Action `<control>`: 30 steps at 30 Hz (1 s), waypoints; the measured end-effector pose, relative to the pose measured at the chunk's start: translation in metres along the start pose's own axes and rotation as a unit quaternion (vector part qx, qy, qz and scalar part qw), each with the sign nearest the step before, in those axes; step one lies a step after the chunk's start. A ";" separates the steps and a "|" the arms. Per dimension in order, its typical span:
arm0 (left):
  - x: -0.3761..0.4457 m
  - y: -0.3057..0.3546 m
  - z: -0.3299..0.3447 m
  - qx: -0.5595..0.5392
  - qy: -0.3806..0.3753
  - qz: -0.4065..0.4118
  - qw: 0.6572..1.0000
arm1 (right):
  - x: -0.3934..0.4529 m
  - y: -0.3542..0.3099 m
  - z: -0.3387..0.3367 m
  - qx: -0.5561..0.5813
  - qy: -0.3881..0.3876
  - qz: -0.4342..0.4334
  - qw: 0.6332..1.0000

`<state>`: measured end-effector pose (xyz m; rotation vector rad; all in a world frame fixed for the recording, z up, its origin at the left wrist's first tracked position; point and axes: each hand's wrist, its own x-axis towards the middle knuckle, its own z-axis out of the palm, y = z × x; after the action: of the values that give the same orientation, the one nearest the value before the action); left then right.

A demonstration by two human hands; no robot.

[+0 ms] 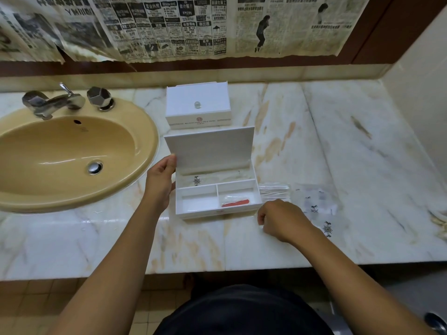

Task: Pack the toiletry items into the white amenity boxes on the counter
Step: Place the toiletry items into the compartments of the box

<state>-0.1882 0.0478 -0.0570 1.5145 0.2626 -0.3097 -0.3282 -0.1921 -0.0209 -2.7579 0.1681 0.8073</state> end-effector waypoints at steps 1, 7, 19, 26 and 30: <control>0.000 0.000 0.000 -0.001 0.001 0.001 1.000 | 0.000 -0.001 -0.004 0.008 0.006 -0.004 1.000; -0.002 0.002 0.002 -0.007 0.002 0.002 1.000 | -0.010 -0.014 -0.034 0.100 0.027 -0.064 0.993; -0.005 0.003 0.003 -0.004 0.003 -0.001 1.000 | 0.024 -0.050 -0.039 0.076 0.145 -0.104 0.981; -0.006 0.005 0.002 -0.007 0.002 -0.001 1.000 | 0.037 -0.062 -0.027 0.028 0.105 -0.094 0.990; -0.005 0.004 0.001 -0.006 0.001 -0.004 1.000 | 0.038 -0.060 -0.027 0.045 0.115 -0.087 0.989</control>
<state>-0.1911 0.0473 -0.0511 1.5022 0.2719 -0.3118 -0.2709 -0.1439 -0.0066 -2.7259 0.0061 0.4271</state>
